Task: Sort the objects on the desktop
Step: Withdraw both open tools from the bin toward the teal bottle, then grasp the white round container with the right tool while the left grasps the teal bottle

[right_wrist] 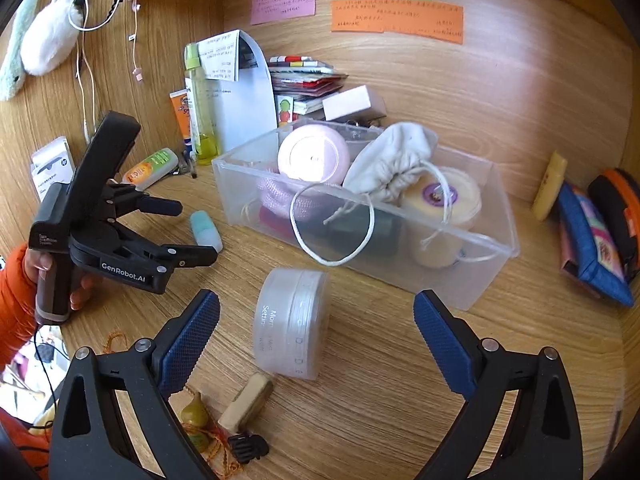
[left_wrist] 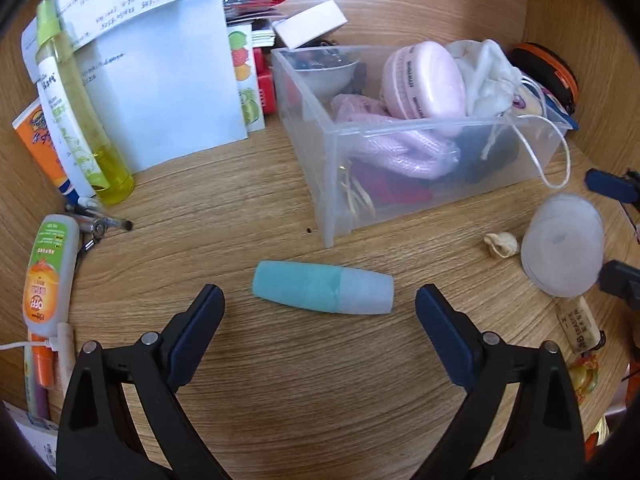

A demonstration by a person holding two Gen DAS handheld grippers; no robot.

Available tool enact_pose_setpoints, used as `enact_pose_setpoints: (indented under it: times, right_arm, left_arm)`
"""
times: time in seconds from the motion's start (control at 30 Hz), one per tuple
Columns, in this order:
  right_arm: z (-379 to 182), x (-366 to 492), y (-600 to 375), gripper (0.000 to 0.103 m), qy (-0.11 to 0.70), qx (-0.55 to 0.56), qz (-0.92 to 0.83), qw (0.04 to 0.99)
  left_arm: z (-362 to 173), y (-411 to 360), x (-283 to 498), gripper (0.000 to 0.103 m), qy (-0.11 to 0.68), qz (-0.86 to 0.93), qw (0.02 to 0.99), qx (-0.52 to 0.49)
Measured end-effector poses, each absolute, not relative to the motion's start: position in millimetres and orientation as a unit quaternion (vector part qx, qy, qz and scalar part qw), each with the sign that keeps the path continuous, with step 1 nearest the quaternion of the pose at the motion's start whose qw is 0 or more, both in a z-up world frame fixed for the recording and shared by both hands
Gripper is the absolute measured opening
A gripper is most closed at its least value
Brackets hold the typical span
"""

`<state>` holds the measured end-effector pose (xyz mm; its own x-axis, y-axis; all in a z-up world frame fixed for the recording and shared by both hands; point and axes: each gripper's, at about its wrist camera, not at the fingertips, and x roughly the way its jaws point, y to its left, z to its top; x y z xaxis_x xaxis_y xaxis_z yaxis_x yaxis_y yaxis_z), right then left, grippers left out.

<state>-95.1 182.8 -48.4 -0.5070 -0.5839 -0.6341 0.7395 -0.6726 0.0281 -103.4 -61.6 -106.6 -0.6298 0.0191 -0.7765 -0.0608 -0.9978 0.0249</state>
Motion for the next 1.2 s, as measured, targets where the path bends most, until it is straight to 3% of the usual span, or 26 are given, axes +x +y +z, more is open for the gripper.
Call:
enact_pose_setpoints:
  times: [0.07,0.13,0.23,0.43,0.67,1.2]
  right_arm:
    - [-52,-95,179,0.083,0.129,0.323,-0.853,0.39]
    - [-55,-95,176,0.081,0.132,0.33,-0.847,0.396]
    - [-58,-95,173,0.07,0.138,0.337,-0.841,0.4]
    - [-67,-106,176,0.052,0.118,0.372,-0.834,0.39]
    - [-66,-107,180,0.028,0.107,0.373,-0.834,0.392]
    - [-55,-109,194,0.027,0.058,0.355,-0.837,0.412]
  left_arm:
    - [-106,-61,-103,0.098,0.025,0.903,0.023,-0.427]
    - [-107,-63,-104,0.098,0.021,0.902,0.02,-0.431]
    - [-105,-68,-104,0.095,0.008,0.904,0.01,-0.427]
    - [-110,-65,-107,0.079,0.009,0.897,0.019,-0.441]
    - [-112,-64,-111,0.077,0.011,0.896,0.022,-0.443]
    - [-104,-66,-111,0.072,0.005,0.903,0.026,-0.428]
